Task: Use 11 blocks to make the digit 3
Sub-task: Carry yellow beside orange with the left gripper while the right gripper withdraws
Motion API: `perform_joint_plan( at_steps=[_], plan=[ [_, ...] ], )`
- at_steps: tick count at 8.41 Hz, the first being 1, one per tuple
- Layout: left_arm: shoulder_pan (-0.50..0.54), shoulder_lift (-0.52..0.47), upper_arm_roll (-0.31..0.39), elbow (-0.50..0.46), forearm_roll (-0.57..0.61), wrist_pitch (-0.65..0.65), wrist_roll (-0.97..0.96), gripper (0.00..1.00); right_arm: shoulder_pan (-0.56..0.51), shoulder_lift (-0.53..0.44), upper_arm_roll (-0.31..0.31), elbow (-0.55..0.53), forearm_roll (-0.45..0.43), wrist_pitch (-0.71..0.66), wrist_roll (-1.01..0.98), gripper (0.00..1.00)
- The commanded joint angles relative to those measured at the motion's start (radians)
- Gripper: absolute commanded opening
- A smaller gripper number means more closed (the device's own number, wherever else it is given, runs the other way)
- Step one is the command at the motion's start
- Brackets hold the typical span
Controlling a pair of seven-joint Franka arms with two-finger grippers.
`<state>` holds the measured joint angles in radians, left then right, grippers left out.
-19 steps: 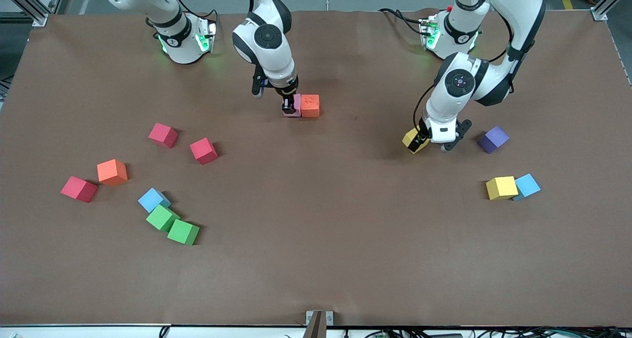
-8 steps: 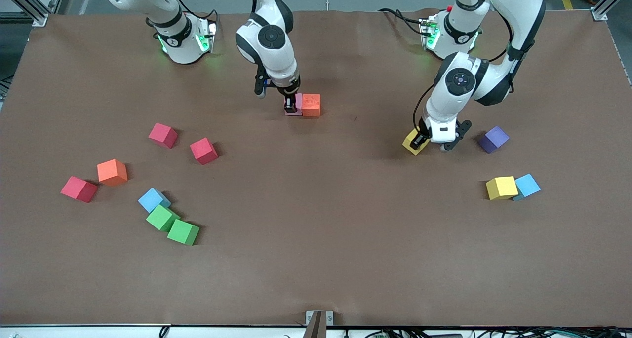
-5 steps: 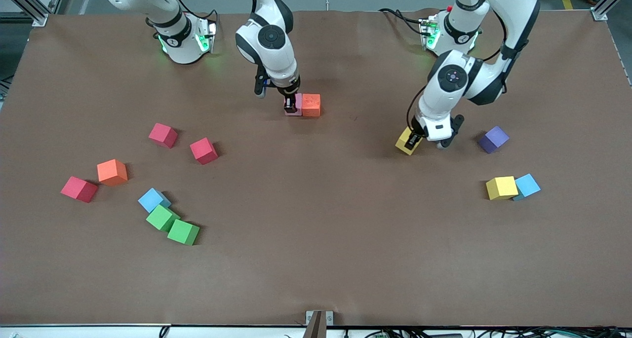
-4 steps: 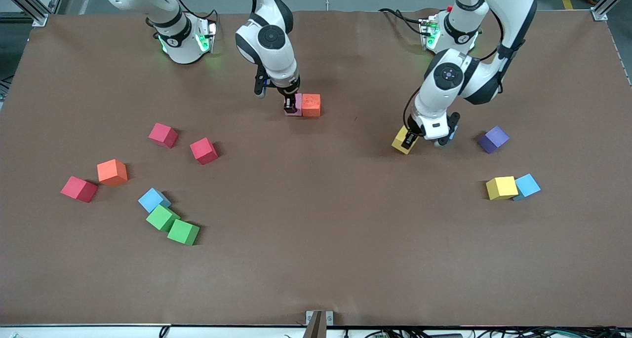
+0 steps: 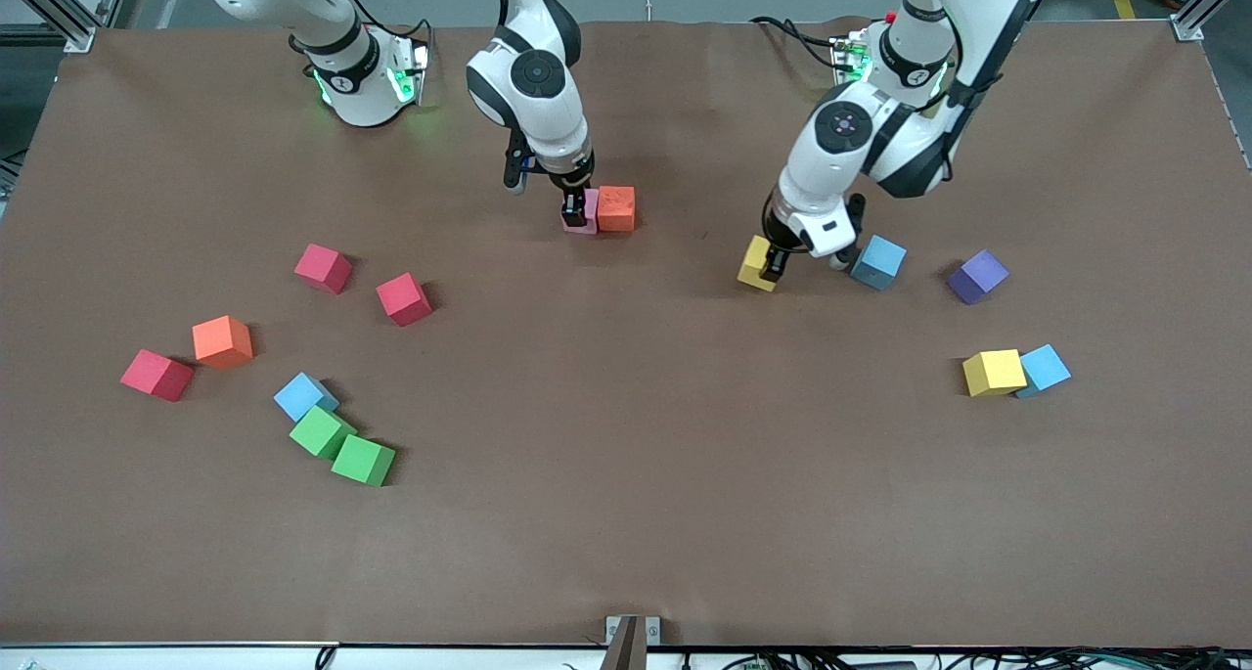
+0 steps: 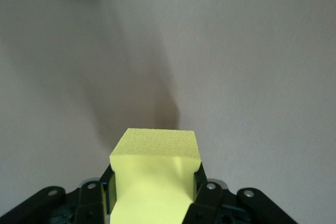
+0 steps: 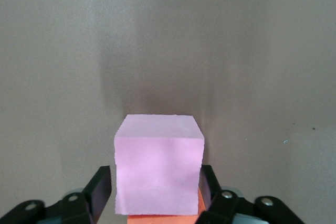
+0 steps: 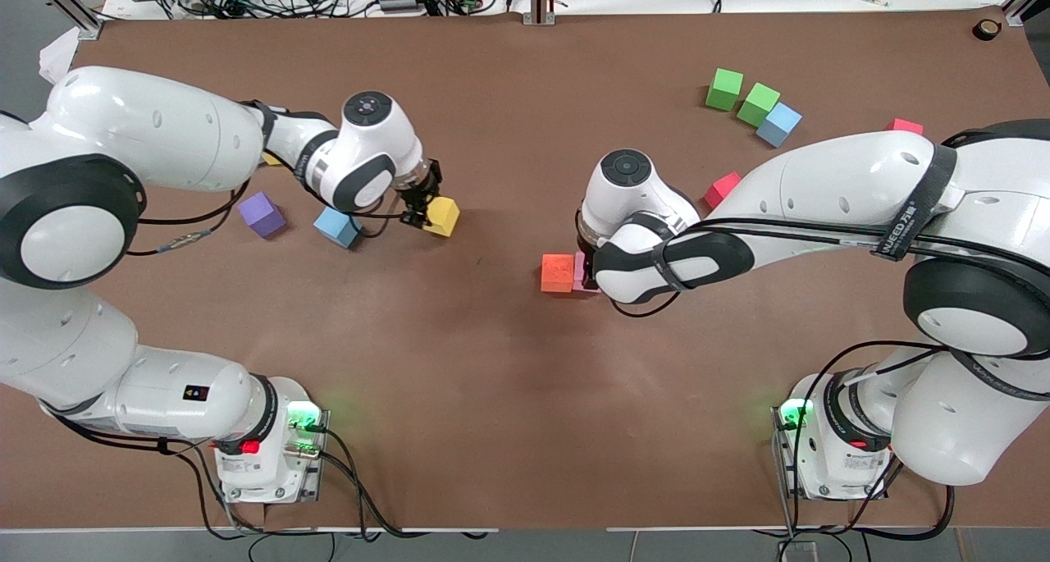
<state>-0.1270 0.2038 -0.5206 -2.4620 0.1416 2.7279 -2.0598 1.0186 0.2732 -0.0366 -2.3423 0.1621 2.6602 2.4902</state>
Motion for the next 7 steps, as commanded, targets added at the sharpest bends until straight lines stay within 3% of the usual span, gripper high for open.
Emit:
perform_joint_plan(
  at_steps=[1,4,7],
  plan=[
    [-0.035,0.041,-0.019,0.056,-0.011,0.004,-0.144,0.49,0.014,-0.003,-0.006,-0.015,0.004,0.018,0.032,1.00],
    [-0.098,0.072,-0.019,0.127,-0.004,0.004,-0.337,0.49,0.029,-0.020,-0.006,-0.015,0.004,-0.018,0.035,1.00],
    [-0.235,0.111,-0.012,0.133,0.001,0.001,-0.468,0.49,-0.021,-0.178,-0.016,-0.009,-0.038,-0.181,0.033,1.00]
  ],
)
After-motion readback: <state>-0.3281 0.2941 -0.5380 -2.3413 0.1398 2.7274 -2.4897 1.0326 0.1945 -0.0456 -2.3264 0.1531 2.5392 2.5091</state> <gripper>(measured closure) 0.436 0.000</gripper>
